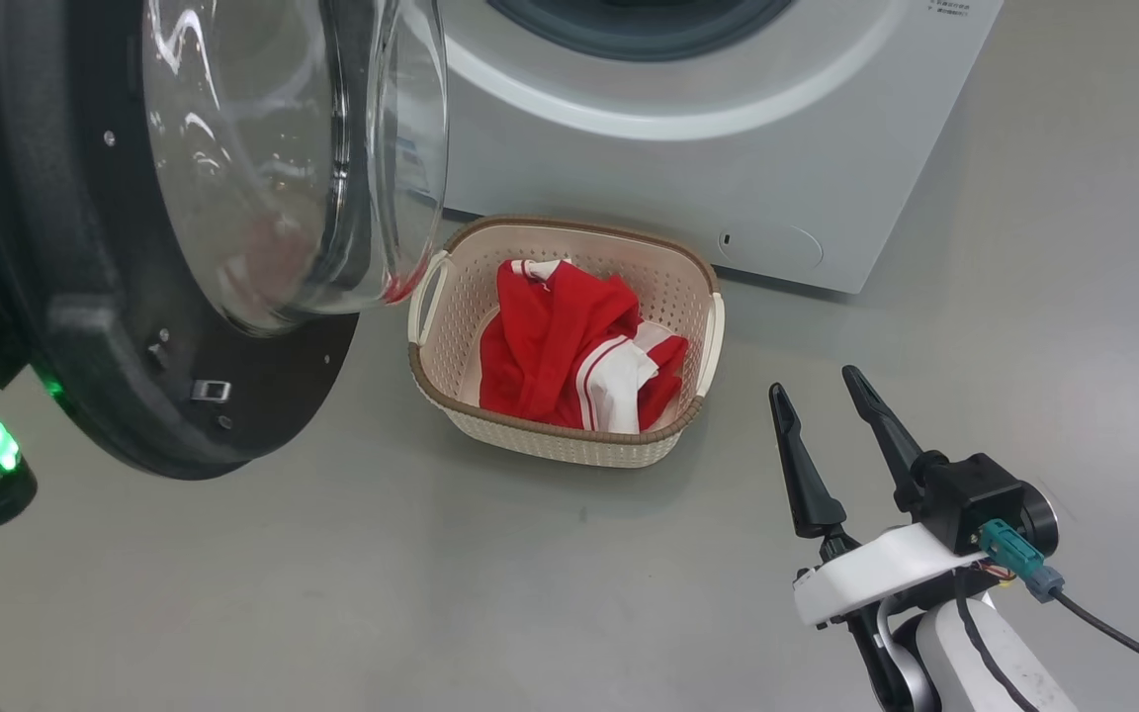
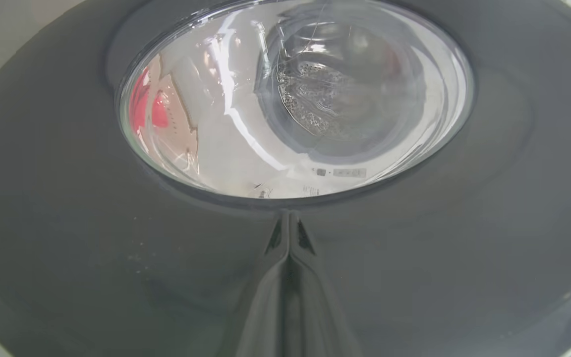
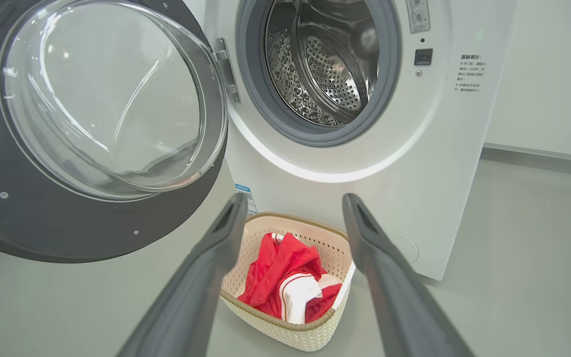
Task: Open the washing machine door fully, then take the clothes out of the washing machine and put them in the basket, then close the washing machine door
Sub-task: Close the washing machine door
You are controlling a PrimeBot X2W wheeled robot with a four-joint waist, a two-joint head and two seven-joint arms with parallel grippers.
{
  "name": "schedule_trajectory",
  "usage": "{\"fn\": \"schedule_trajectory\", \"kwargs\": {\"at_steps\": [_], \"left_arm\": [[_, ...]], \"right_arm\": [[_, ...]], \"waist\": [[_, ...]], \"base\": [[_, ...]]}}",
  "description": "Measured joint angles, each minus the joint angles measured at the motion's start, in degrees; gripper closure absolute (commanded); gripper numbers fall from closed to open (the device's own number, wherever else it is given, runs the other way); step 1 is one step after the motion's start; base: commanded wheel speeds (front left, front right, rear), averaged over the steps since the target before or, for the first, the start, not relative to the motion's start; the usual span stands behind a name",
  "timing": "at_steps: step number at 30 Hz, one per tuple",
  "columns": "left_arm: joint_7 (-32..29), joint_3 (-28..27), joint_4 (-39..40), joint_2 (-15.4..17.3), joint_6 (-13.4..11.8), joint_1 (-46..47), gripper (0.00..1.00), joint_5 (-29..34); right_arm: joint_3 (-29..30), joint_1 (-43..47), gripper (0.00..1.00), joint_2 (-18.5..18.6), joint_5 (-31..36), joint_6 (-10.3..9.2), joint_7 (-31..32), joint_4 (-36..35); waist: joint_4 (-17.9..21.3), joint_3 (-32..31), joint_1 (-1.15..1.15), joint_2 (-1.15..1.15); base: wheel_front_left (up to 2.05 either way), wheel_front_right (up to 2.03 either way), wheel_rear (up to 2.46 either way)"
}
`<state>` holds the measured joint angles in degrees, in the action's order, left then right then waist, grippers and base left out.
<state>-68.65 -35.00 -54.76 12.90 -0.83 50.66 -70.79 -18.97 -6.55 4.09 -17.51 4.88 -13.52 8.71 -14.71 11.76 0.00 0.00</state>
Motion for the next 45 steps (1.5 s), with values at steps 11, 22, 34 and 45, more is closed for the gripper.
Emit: {"fn": "schedule_trajectory", "kwargs": {"at_steps": [11, 22, 34, 45], "left_arm": [[-6.6, 1.0, 3.8, -5.2, 1.5, -4.0, 1.00, -2.4], [-5.9, 1.0, 11.0, -6.9, 3.8, -7.9, 1.00, -2.2], [8.5, 7.6, 23.5, -3.5, 8.2, -17.7, 1.00, 12.5], [31.2, 27.1, 47.7, 7.0, 8.2, -29.8, 1.00, 30.8]], "right_arm": [[0.1, 0.3, 0.00, -0.1, -0.1, -0.09, -0.2, 0.4], [0.1, 0.7, 0.00, -0.1, -0.4, -0.48, -0.3, 0.6], [0.4, 1.4, 0.00, -0.3, -0.6, -0.51, -0.4, 1.2], [-0.4, 2.1, 0.00, -0.4, -0.7, -0.48, -0.4, 1.3]], "waist": [[0.4, -0.8, 0.00, 0.00], [0.6, -1.3, 0.00, 0.00], [0.1, -3.1, 0.00, 0.00], [-0.2, -3.8, 0.00, 0.00]], "base": [[0.00, 0.00, 0.00], [0.00, 0.00, 0.00], [0.00, 0.00, 0.00], [0.00, 0.00, 0.00]]}}
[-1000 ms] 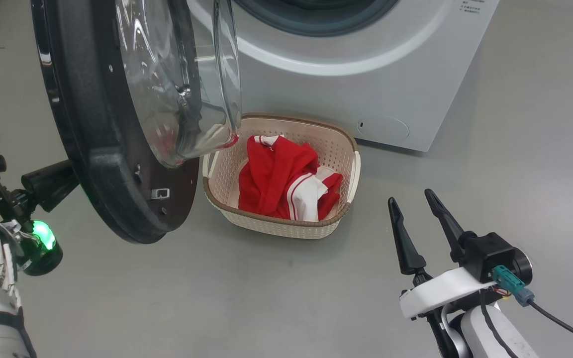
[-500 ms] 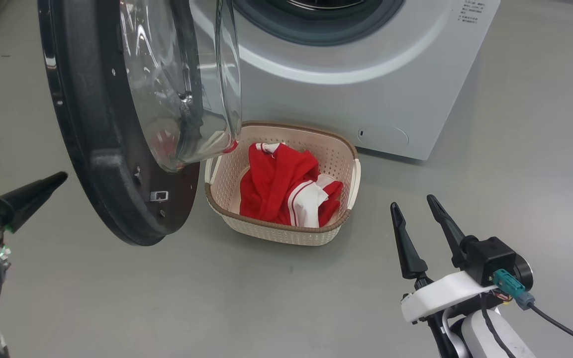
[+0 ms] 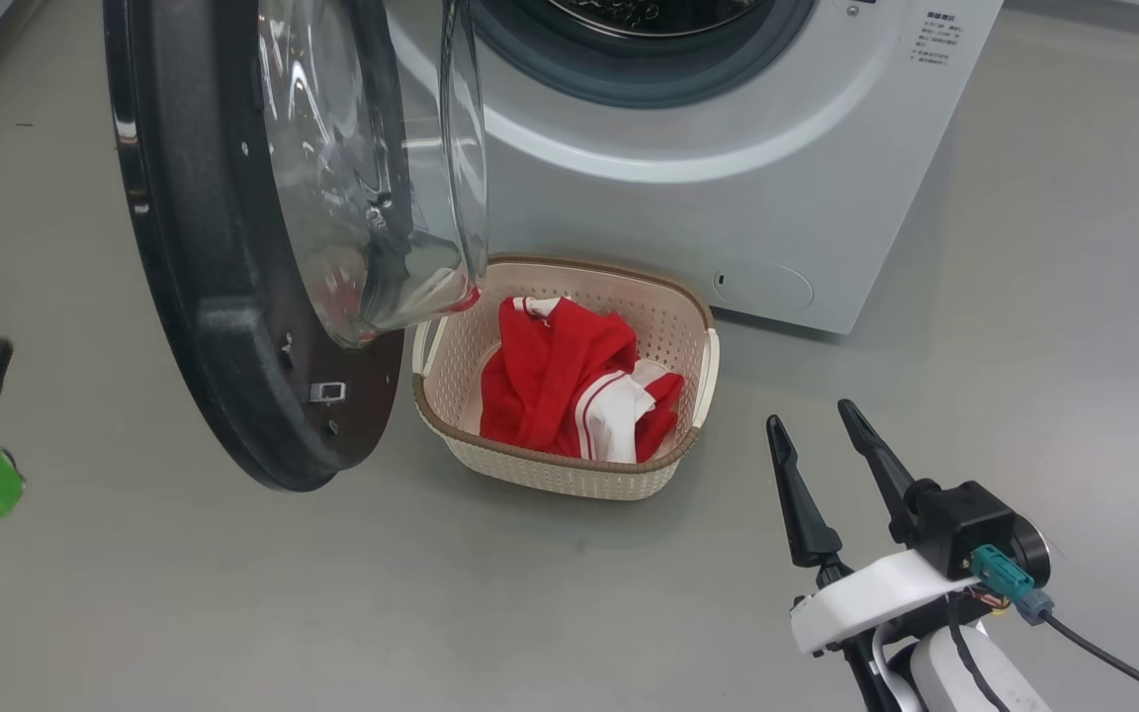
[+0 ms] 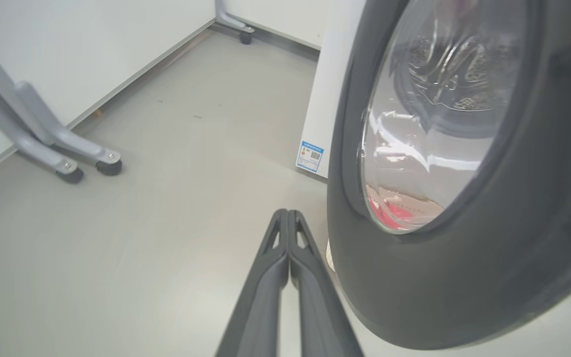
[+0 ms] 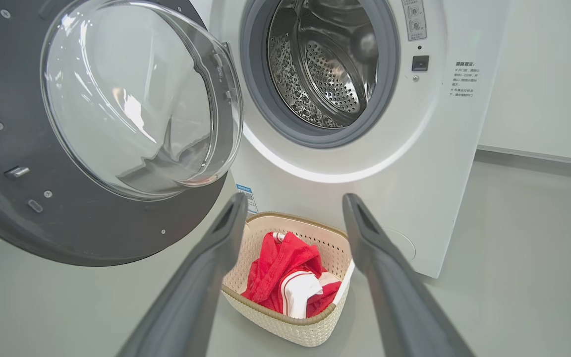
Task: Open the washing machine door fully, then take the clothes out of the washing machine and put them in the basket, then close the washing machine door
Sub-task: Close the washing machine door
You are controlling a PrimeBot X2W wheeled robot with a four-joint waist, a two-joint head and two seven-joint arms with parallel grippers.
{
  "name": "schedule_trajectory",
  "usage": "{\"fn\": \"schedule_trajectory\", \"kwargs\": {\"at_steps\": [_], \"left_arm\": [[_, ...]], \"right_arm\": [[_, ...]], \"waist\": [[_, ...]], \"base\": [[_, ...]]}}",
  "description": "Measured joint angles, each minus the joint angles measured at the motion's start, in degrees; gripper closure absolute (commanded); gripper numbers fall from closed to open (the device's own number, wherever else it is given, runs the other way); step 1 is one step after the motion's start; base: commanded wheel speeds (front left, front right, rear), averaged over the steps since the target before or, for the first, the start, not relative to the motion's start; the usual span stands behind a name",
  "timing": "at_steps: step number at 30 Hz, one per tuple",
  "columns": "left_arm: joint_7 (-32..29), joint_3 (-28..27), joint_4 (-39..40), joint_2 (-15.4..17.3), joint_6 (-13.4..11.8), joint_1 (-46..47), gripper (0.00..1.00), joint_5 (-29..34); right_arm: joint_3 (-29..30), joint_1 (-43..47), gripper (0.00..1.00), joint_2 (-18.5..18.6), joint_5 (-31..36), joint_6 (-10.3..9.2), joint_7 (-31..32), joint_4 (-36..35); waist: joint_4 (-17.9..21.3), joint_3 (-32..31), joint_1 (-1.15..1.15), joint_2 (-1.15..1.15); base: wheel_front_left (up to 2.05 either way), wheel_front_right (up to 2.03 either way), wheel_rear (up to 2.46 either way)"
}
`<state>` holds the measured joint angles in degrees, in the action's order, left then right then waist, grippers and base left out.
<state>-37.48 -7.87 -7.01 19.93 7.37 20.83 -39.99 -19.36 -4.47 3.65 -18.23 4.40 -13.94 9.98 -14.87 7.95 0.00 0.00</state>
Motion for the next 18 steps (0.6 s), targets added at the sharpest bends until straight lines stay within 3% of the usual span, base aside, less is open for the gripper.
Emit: {"fn": "schedule_trajectory", "kwargs": {"at_steps": [4, 18], "left_arm": [[6.8, 0.8, -1.5, 0.0, 0.0, -5.8, 1.00, 1.3], [27.6, 4.0, -1.7, -0.1, 0.0, -12.5, 1.00, 5.9]], "right_arm": [[0.0, 0.1, 0.00, 0.0, 0.0, 0.00, 0.0, 0.0], [0.0, 0.6, 0.00, -0.1, -0.4, 0.01, 0.0, 0.3]], "waist": [[0.0, -0.2, 0.00, 0.00], [-0.4, -1.3, 0.00, 0.00]], "base": [[0.00, 0.00, 0.00], [0.00, 0.00, 0.00]]}}
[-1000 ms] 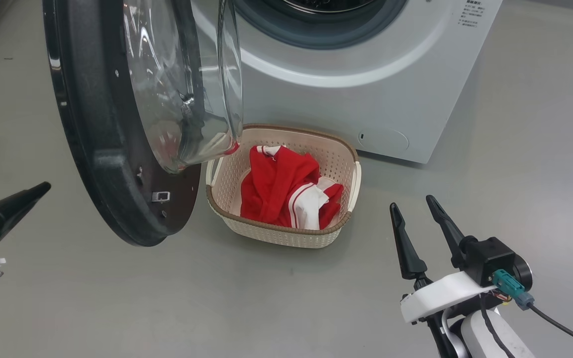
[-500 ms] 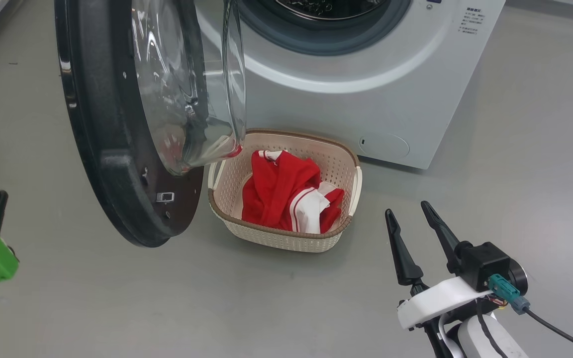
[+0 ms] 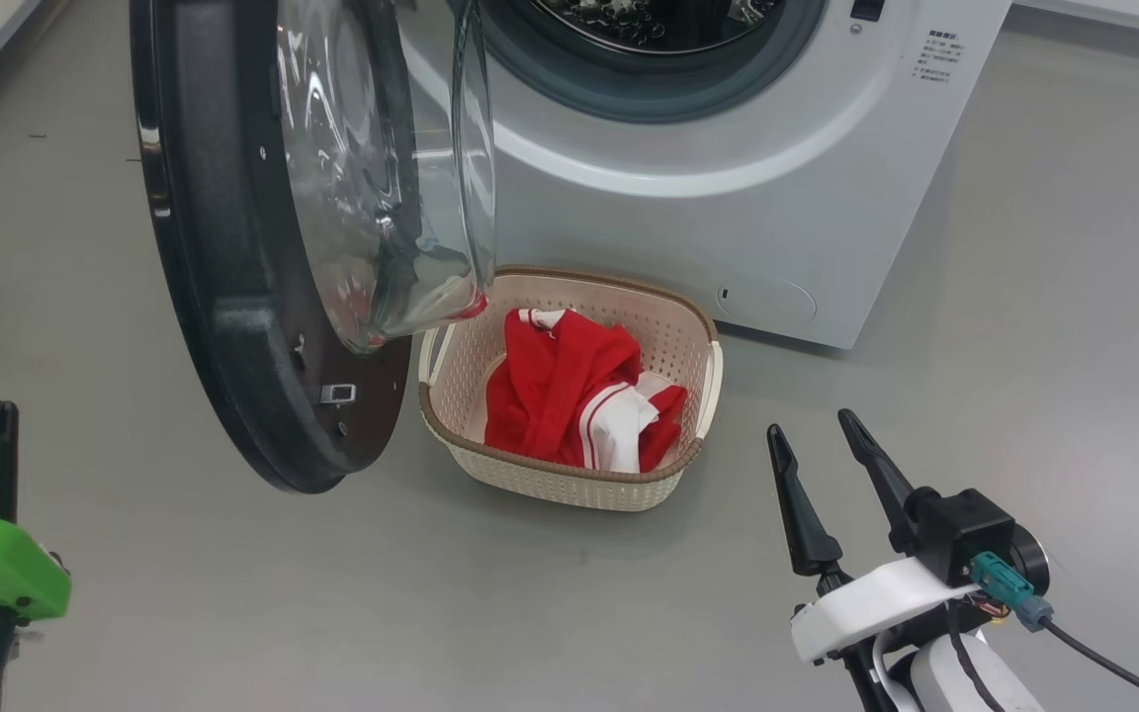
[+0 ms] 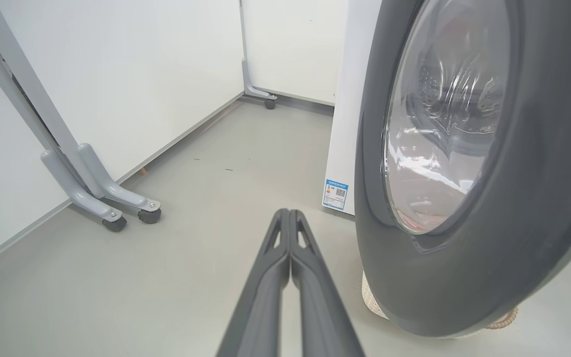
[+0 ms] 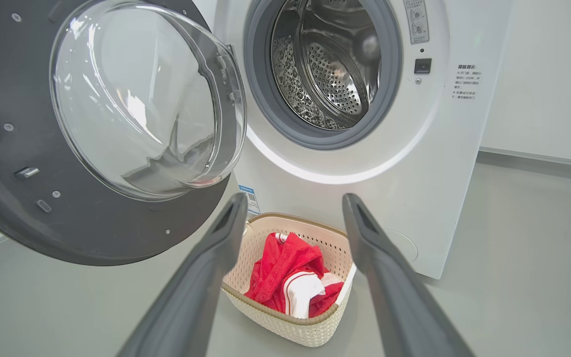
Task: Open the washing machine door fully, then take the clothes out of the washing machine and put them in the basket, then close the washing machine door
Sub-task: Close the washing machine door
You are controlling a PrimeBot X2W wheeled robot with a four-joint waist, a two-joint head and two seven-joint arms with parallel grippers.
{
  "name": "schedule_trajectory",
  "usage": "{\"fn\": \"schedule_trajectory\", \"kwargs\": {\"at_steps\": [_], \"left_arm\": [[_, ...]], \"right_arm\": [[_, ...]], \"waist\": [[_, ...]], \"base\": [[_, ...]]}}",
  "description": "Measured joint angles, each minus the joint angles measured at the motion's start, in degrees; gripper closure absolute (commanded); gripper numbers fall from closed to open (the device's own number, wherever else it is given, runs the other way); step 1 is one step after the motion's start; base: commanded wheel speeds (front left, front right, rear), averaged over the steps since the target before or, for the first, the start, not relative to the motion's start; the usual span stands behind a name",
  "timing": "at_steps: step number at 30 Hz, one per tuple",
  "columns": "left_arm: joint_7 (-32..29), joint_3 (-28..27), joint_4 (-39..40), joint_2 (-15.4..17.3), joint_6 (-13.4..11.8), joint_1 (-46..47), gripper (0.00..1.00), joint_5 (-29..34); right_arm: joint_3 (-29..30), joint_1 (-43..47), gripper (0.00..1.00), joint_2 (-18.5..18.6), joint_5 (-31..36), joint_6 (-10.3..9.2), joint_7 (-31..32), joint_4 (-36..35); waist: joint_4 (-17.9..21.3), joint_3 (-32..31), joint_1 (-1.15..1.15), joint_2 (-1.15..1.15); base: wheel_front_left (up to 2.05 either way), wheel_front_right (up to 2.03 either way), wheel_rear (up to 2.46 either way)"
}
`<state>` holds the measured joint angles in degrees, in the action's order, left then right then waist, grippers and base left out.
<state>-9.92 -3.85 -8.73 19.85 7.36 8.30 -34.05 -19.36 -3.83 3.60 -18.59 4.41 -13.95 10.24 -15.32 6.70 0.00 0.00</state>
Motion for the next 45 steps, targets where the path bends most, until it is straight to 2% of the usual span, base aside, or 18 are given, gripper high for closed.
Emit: {"fn": "schedule_trajectory", "kwargs": {"at_steps": [9, 17, 18, 19, 20, 32, 45], "left_arm": [[10.1, -0.2, -0.5, -1.5, 0.0, -1.8, 1.00, 1.8], [14.9, 0.6, -1.6, -2.9, 0.0, -2.8, 1.00, 1.9], [15.7, 0.7, -1.7, -2.9, 0.0, -3.0, 0.80, 2.1], [16.7, 0.7, -1.7, -2.8, 0.0, -3.1, 0.14, 3.2], [17.4, 0.7, -1.7, -2.7, 0.0, -3.2, 0.00, 4.2], [21.2, 1.9, -3.6, -2.7, 0.0, -3.7, 0.00, 5.3], [22.6, 2.9, -5.3, -2.7, 0.0, -3.7, 0.00, 6.4]], "right_arm": [[0.3, 0.5, 0.00, 0.0, 0.0, -0.02, 0.0, -0.1], [0.3, 0.6, 0.00, 0.0, 0.0, -0.03, 0.0, -0.2], [0.3, 0.6, 0.00, 0.0, 0.0, -0.04, 0.0, -0.2], [0.3, 0.6, 0.00, 0.0, 0.0, -0.08, 0.0, -0.2], [0.3, 0.6, 0.00, 0.0, 0.0, -0.11, 0.0, -0.2], [0.4, 0.6, 0.00, -0.1, -0.1, -0.44, 0.0, -0.4], [0.4, 0.6, 0.00, -0.1, -0.1, -0.44, -0.1, -0.4]], "waist": [[-0.4, 0.0, 0.00, 0.00], [-0.3, 0.1, 0.00, 0.00], [-0.2, 0.1, 0.00, 0.00], [-0.2, 0.1, 0.00, 0.00], [-0.2, 0.1, 0.00, 0.00], [0.1, 0.4, 0.00, 0.00], [-0.1, 0.1, 0.00, 0.00]], "base": [[0.00, 0.00, 0.00], [0.00, 0.00, 0.00], [0.00, 0.00, 0.00], [0.00, 0.00, 0.00], [0.00, 0.00, 0.00], [0.00, 0.00, 0.00], [0.00, 0.00, 0.00]]}}
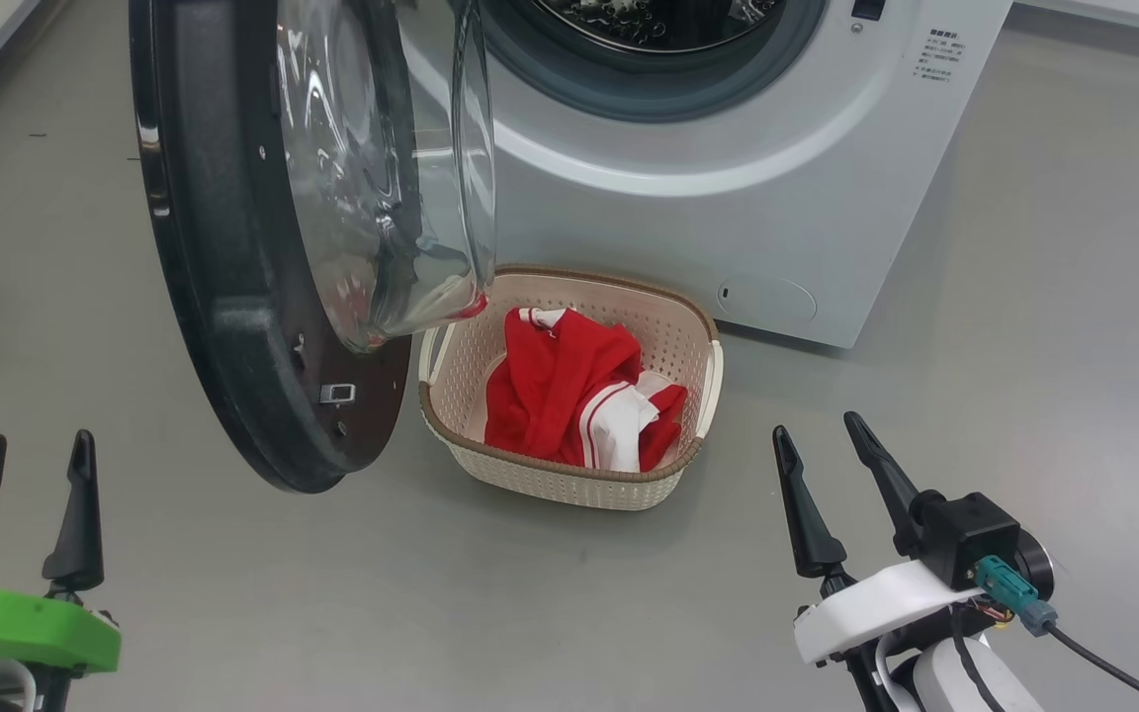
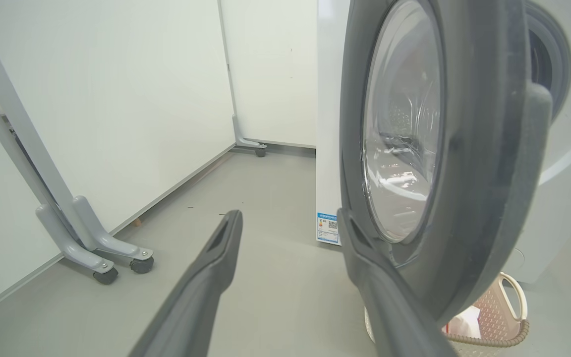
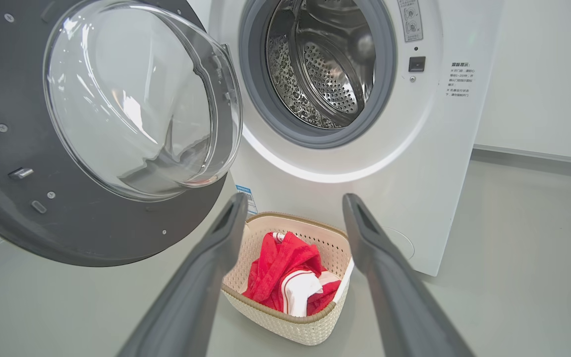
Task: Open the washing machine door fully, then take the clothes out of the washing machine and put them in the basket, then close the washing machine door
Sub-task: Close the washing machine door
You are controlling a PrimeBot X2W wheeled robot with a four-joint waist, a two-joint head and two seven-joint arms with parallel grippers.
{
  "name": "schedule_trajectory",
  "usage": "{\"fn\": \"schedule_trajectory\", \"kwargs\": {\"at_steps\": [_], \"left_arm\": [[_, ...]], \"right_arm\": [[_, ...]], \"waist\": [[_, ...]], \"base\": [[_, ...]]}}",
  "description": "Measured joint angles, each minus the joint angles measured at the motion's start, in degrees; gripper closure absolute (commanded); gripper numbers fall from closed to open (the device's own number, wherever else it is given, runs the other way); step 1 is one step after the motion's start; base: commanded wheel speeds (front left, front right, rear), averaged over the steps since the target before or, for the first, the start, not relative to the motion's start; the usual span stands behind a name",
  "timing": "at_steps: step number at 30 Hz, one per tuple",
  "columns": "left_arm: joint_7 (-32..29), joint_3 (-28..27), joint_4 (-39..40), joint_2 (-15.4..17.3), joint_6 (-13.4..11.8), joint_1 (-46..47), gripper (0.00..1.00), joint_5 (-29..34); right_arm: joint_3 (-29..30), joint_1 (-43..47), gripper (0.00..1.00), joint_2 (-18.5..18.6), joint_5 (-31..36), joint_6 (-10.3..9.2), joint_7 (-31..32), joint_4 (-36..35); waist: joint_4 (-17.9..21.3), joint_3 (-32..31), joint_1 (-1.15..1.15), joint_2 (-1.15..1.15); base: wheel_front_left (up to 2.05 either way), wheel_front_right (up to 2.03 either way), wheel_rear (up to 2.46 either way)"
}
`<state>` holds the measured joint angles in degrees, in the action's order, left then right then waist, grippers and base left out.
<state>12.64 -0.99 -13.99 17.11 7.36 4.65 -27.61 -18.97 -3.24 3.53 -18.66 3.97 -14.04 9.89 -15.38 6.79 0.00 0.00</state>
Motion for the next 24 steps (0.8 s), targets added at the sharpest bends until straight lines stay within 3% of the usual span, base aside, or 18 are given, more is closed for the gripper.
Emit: {"fn": "schedule_trajectory", "kwargs": {"at_steps": [24], "left_arm": [[0.6, 1.5, -1.6, 0.0, 0.0, 0.0, 0.00, 0.0]], "right_arm": [[0.0, 0.2, 0.00, 0.0, 0.0, 0.00, -0.4, 0.0]], "waist": [[-0.3, -0.4, 0.00, 0.00]], "base": [[0.00, 0.00, 0.00]]}}
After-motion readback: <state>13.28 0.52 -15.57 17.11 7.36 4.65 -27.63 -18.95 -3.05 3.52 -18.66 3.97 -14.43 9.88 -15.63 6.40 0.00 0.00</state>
